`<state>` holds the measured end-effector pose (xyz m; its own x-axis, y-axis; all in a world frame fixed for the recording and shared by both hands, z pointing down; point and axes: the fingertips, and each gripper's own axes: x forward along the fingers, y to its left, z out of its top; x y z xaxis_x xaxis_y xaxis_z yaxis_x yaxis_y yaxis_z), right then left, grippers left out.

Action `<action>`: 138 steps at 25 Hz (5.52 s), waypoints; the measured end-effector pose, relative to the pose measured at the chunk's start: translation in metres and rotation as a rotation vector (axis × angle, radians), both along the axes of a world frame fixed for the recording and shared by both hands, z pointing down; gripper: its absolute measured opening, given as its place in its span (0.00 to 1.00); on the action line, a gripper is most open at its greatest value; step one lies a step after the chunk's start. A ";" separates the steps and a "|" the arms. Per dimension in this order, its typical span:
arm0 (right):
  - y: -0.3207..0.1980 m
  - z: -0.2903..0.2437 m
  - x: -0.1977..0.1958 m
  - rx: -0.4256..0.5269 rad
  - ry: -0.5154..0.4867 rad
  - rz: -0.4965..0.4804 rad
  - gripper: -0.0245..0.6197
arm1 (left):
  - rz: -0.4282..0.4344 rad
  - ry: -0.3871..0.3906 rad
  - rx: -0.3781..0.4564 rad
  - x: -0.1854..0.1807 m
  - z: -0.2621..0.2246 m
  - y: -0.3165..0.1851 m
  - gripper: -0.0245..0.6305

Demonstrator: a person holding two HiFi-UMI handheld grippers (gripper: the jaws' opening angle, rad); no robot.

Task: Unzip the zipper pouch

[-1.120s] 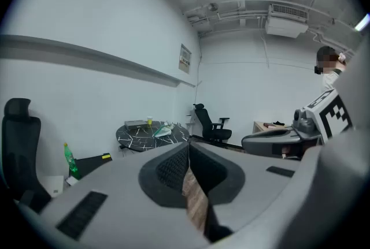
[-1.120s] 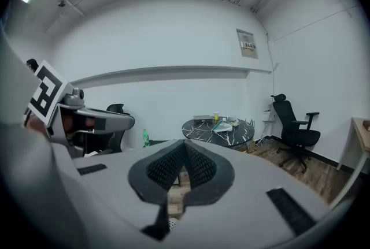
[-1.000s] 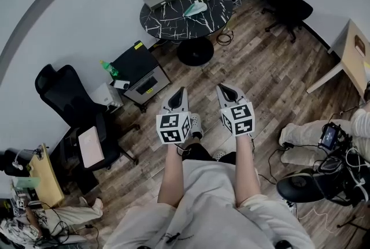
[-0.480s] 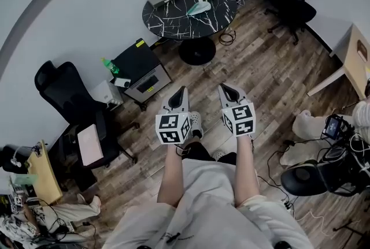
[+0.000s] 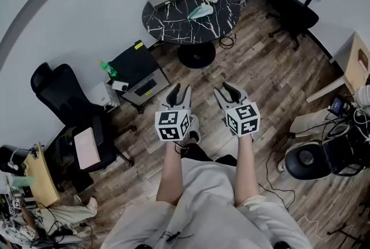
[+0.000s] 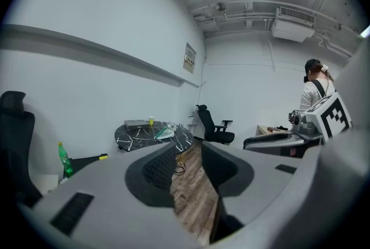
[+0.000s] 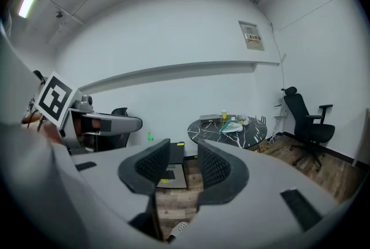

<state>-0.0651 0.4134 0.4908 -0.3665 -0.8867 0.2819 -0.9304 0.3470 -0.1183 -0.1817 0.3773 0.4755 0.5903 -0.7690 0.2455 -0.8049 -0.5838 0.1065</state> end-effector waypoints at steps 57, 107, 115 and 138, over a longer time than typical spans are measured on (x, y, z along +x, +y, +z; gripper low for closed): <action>-0.551 0.000 0.094 -0.053 0.230 -0.137 0.35 | 0.182 -0.050 -0.124 0.089 0.052 -0.526 0.28; -0.683 0.253 0.072 -0.147 1.161 -1.087 0.10 | -0.159 -0.002 -0.327 0.112 0.134 -0.595 0.28; -0.688 0.230 0.081 -0.139 1.063 -1.032 0.10 | -0.139 -0.007 -0.321 0.123 0.133 -0.600 0.27; -0.677 0.112 0.071 -0.006 0.660 -1.043 0.10 | -0.071 -0.045 -0.274 0.121 0.119 -0.619 0.28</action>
